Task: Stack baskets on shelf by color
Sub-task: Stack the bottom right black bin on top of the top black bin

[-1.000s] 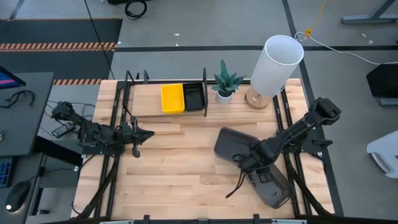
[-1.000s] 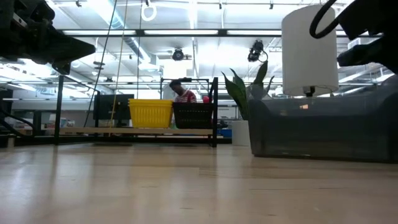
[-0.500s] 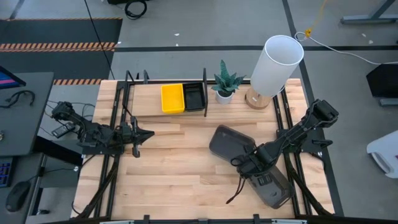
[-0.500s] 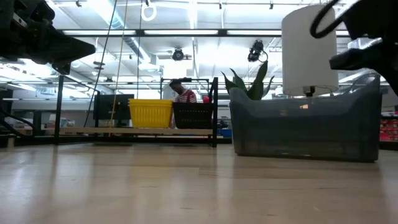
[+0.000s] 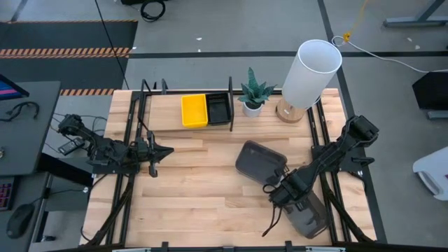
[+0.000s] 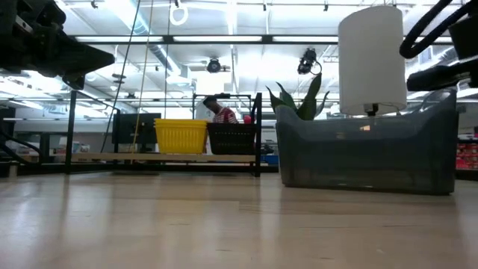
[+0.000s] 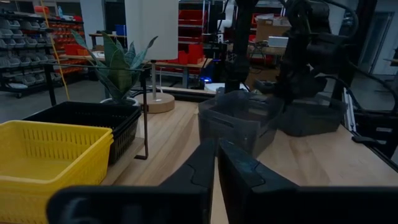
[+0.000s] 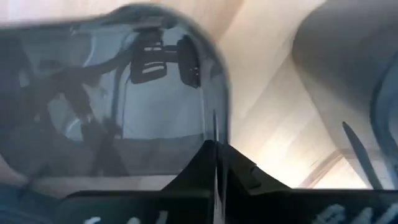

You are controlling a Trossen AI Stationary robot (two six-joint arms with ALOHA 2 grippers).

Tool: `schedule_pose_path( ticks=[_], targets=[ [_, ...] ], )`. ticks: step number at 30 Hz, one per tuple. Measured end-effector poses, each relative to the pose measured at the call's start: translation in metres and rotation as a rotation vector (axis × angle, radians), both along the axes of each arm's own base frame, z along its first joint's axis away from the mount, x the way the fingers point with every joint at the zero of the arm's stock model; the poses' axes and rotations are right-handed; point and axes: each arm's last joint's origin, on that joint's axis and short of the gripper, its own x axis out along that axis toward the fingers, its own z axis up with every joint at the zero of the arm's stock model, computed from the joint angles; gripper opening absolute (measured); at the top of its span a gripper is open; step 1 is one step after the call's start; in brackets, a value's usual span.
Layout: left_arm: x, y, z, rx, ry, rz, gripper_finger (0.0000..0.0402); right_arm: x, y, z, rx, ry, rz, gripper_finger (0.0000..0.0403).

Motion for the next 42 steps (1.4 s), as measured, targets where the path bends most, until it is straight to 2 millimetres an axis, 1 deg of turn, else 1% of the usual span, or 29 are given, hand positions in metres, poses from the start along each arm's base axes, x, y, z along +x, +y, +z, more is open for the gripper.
schedule_pose_path(
  ticks=[3, 5, 9, 13, 15, 17, 20, 23, 26, 32, 35, 39, 42],
  targets=[
    [0.0, 0.0, 0.0, 0.0, 0.0, 0.0, 0.0033, 0.005, 0.003, 0.007, 0.019, -0.026, 0.0, 0.0012],
    [0.0, 0.0, 0.0, 0.0, 0.0, 0.0, 0.0035, 0.01, 0.006, 0.018, 0.033, -0.046, 0.013, 0.0006],
    [0.0, 0.0, 0.0, 0.0, 0.0, 0.0, 0.0034, 0.029, 0.012, 0.05, 0.086, -0.152, 0.016, 0.0005],
    [0.0, 0.0, 0.0, 0.0, 0.0, 0.0, 0.0028, 0.046, 0.011, 0.088, 0.132, -0.262, 0.011, 0.0002],
    [0.0, 0.0, 0.0, 0.0, 0.0, 0.0, 0.0025, 0.053, 0.008, 0.107, 0.125, -0.319, 0.038, 0.0002],
    [0.0, 0.0, 0.0, 0.0, 0.0, 0.0, 0.0024, 0.058, 0.003, 0.128, 0.098, -0.381, 0.085, 0.0002],
    [0.0, 0.0, 0.0, 0.0, 0.0, 0.0, 0.0023, 0.066, -0.013, 0.158, 0.037, -0.457, 0.131, 0.0001],
    [0.0, 0.0, 0.0, 0.0, 0.0, -0.001, 0.0027, 0.073, -0.035, 0.178, -0.04, -0.504, 0.158, 0.0001],
    [0.0, 0.0, 0.0, 0.0, 0.0, 0.0, 0.0031, 0.081, -0.058, 0.185, -0.109, -0.52, 0.221, 0.0001],
    [0.0, 0.0, 0.0, 0.0, 0.0, 0.0, 0.0032, 0.096, -0.109, 0.186, -0.207, -0.512, 0.318, 0.0],
    [0.0, 0.0, 0.0, 0.0, 0.0, 0.0, 0.0027, 0.101, -0.131, 0.187, -0.246, -0.515, 0.354, 0.0],
    [0.0, 0.0, 0.0, 0.0, 0.0, 0.0, 0.0023, 0.102, -0.153, 0.186, -0.275, -0.471, 0.409, 0.0],
    [0.0, 0.0, 0.0, 0.0, 0.0, 0.0, 0.0027, 0.102, -0.161, 0.184, -0.293, -0.434, 0.468, 0.0]
  ],
)
